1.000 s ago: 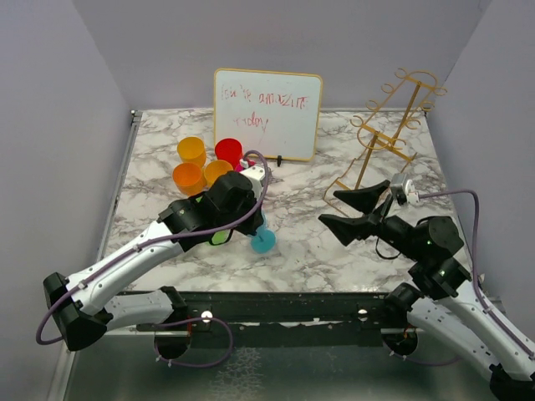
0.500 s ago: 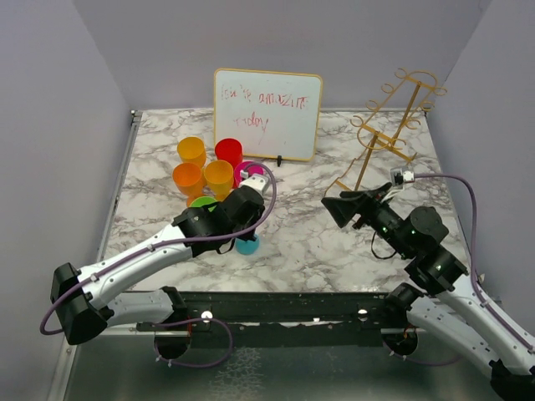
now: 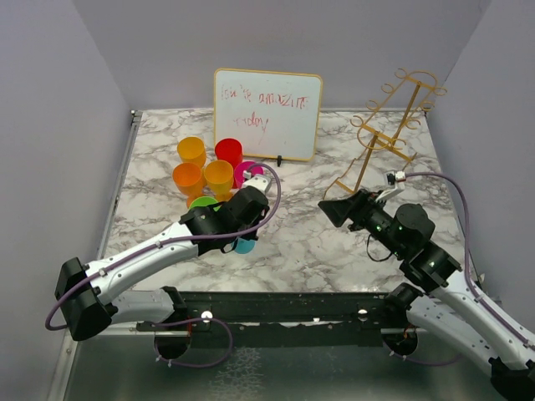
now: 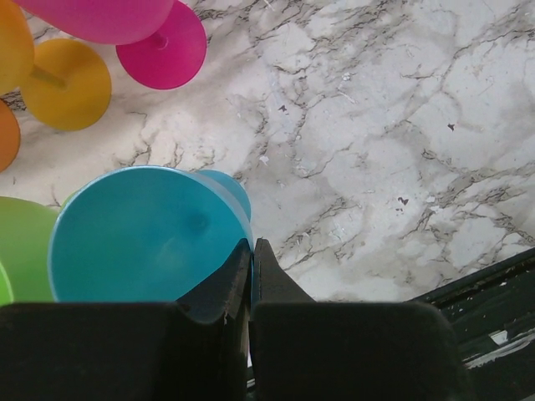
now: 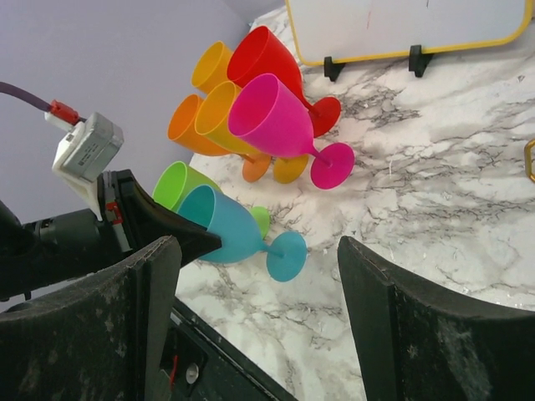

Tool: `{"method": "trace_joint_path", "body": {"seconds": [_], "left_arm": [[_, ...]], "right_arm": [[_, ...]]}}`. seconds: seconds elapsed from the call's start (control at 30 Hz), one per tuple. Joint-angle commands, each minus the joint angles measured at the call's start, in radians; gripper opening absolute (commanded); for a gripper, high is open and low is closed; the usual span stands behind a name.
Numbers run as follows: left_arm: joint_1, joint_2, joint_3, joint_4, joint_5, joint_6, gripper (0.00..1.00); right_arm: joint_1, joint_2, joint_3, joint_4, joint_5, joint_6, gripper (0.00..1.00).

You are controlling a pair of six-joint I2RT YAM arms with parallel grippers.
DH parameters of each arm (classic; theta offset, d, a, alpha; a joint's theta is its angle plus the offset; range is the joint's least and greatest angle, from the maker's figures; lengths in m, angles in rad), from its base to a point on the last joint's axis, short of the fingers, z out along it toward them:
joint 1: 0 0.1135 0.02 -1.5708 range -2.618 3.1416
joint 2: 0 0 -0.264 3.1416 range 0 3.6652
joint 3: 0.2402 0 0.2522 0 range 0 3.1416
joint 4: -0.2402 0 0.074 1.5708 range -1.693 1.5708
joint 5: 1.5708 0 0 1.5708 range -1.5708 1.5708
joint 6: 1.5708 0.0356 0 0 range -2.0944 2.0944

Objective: Take the wine glass off the wine glass rack
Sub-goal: Place the wine glass at the center of the board, then reset both arms

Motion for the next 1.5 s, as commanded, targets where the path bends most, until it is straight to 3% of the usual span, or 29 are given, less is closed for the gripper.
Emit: {"method": "trace_joint_path", "body": {"seconds": [0.0,0.13,0.5,0.8,0.9,1.03,1.2,1.4,1.47], "left_arm": [[-0.003,0.018,-0.001,-0.007,-0.007,0.006,0.0],[-0.003,0.021,-0.002,-0.007,0.034,0.02,0.0],[-0.003,-0.016,-0.024,0.006,0.04,0.019,0.27],[-0.003,-0.014,0.015,0.005,0.046,0.034,0.35],[-0.003,-0.016,0.021,0.004,0.055,0.032,0.47],[-0.003,-0.031,0.041,-0.002,0.048,0.03,0.53],[-0.002,-0.081,0.037,-0.002,0.015,0.001,0.72],[-0.003,-0.123,0.087,-0.001,-0.008,0.027,0.96],[-0.003,-0.136,0.107,-0.001,0.002,0.029,0.99]], "right_arm": [[0.001,0.011,0.019,-0.039,0.034,0.03,0.8],[0.0,0.009,0.011,-0.041,0.035,0.036,0.8],[0.0,-0.012,0.021,-0.089,0.07,0.021,0.8],[0.0,-0.022,0.041,-0.132,0.095,-0.008,0.8],[0.0,-0.025,0.045,-0.138,0.085,-0.018,0.8],[0.0,-0.022,0.056,-0.144,0.066,-0.033,0.8],[0.0,-0.004,0.049,-0.111,0.024,-0.055,0.8],[0.0,0.065,0.083,-0.064,-0.164,-0.084,0.8],[0.0,0.089,0.096,-0.051,-0.207,-0.081,0.81]]}}
